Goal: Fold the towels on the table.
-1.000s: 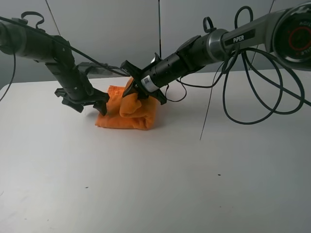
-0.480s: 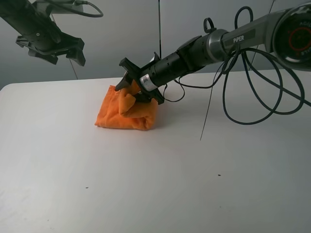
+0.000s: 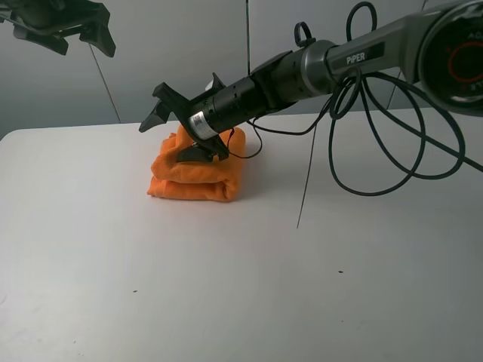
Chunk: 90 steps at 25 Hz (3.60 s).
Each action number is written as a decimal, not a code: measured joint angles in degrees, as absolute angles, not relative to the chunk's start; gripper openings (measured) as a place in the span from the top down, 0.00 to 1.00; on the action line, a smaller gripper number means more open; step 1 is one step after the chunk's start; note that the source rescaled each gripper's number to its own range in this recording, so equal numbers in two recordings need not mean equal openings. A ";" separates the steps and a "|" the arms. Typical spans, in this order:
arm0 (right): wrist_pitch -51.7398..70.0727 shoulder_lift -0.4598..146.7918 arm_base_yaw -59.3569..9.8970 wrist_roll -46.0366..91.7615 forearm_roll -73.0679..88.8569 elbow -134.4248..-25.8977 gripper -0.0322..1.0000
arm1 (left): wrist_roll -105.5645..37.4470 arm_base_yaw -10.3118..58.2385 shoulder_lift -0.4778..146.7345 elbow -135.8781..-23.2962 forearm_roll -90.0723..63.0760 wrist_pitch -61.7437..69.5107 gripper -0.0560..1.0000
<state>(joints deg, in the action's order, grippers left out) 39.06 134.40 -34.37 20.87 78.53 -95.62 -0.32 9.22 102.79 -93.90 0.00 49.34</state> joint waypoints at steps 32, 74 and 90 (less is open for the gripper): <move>36.47 69.55 -19.85 0.00 7.02 -57.87 0.14 | -1.52 4.08 63.10 -63.30 -0.50 52.14 0.01; 62.85 -0.05 -19.85 -2.83 -3.25 -29.41 0.00 | 0.00 4.08 0.00 -29.32 0.00 62.43 0.01; 62.85 -0.05 -1.82 -0.89 -2.62 -29.41 0.00 | 0.00 3.69 0.00 -29.32 0.00 62.43 0.01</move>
<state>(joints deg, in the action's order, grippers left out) 62.85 -0.05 -1.82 -0.89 -2.62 -29.41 0.00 3.69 0.00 -29.32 0.00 62.43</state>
